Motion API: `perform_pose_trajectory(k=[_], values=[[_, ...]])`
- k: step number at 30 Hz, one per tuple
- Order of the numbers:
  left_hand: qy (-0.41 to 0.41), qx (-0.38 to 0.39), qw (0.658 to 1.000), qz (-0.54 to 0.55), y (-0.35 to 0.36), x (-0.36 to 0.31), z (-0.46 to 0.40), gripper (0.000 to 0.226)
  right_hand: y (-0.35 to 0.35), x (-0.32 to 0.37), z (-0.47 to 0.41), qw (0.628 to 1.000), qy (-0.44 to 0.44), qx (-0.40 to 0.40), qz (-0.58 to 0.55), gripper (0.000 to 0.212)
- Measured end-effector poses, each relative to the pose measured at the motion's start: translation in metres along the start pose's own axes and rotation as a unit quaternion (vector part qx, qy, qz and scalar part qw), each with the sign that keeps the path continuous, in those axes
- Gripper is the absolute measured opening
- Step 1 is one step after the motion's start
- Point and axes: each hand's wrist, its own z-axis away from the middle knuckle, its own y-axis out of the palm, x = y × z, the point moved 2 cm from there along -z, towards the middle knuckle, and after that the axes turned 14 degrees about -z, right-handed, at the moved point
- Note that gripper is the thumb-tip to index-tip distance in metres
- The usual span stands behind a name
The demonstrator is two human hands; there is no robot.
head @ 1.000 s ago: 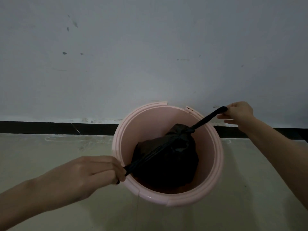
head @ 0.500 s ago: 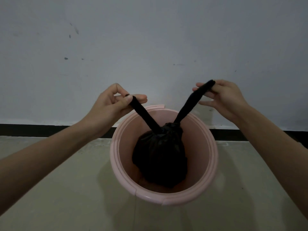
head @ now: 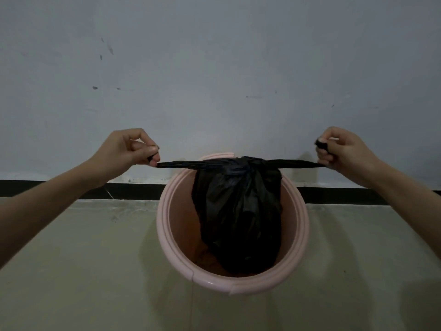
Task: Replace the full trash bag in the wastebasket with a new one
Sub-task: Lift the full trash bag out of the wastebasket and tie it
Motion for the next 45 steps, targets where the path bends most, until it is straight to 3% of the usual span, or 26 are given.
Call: perform_pose_trajectory(k=[4, 6, 8, 11, 15, 18, 24, 29, 31, 33, 35, 37, 39, 41, 43, 45], values=[[-0.005, 0.008, 1.000, 0.008, 0.009, 0.014, 0.012, 0.027, -0.013, -0.018, 0.006, 0.999, 0.011, -0.039, 0.003, 0.030], [0.005, -0.004, 0.999, 0.035, 0.013, 0.008, 0.016, 0.012, -0.006, -0.014, 0.008, 0.998, -0.017, -0.050, 0.016, 0.028], [0.023, -0.038, 0.995, 0.094, 0.012, -0.007, 0.010, 0.022, 0.010, 0.000, 0.009, 0.997, -0.058, -0.047, 0.001, 0.027], [0.076, -0.046, 0.988, 0.129, 0.022, -0.047, -0.005, 0.008, 0.053, 0.028, 0.011, 0.995, -0.093, 0.021, -0.033, 0.023], [0.112, -0.053, 0.983, 0.133, 0.052, -0.093, -0.017, 0.017, 0.116, 0.045, 0.016, 0.984, -0.136, 0.116, -0.019, 0.020], [0.102, -0.073, 0.979, 0.160, 0.063, -0.109, -0.022, 0.013, 0.140, 0.045, 0.017, 0.981, -0.139, 0.132, 0.014, 0.018], [0.052, -0.088, 0.967, 0.232, 0.068, -0.104, -0.026, 0.014, 0.146, 0.036, 0.022, 0.981, -0.090, 0.157, -0.063, 0.015], [0.042, -0.068, 0.968, 0.238, 0.068, -0.091, -0.027, 0.012, 0.142, 0.033, 0.022, 0.986, -0.102, 0.123, -0.053, 0.009], [0.038, -0.047, 0.983, 0.173, 0.067, -0.071, -0.025, 0.015, 0.139, 0.031, 0.021, 0.987, -0.116, 0.113, -0.027, 0.016], [0.054, 0.049, 0.997, 0.011, 0.073, -0.043, -0.021, 0.040, 0.137, 0.028, 0.020, 0.987, -0.119, 0.107, -0.008, 0.018], [0.071, 0.181, 0.967, -0.166, 0.089, -0.015, -0.016, 0.061, 0.136, 0.028, 0.019, 0.988, -0.115, 0.104, -0.003, 0.018], [0.095, 0.242, 0.933, -0.248, 0.105, 0.001, -0.012, 0.070, 0.137, 0.035, 0.017, 0.987, -0.120, 0.102, -0.009, 0.019], [0.133, 0.225, 0.934, -0.243, 0.116, 0.003, -0.013, 0.061, 0.138, 0.048, 0.015, 0.985, -0.135, 0.102, -0.025, 0.018], [0.150, 0.152, 0.956, -0.201, 0.119, 0.001, -0.016, 0.041, 0.136, 0.064, 0.017, 0.982, -0.157, 0.102, -0.036, 0.018], [0.126, 0.071, 0.979, -0.144, 0.116, -0.003, -0.018, 0.020, 0.133, 0.083, 0.021, 0.979, -0.176, 0.096, -0.040, 0.018], [0.085, 0.037, 0.992, -0.082, 0.106, -0.016, -0.016, 0.015, 0.131, 0.104, 0.023, 0.979, -0.182, 0.081, -0.047, 0.017]])
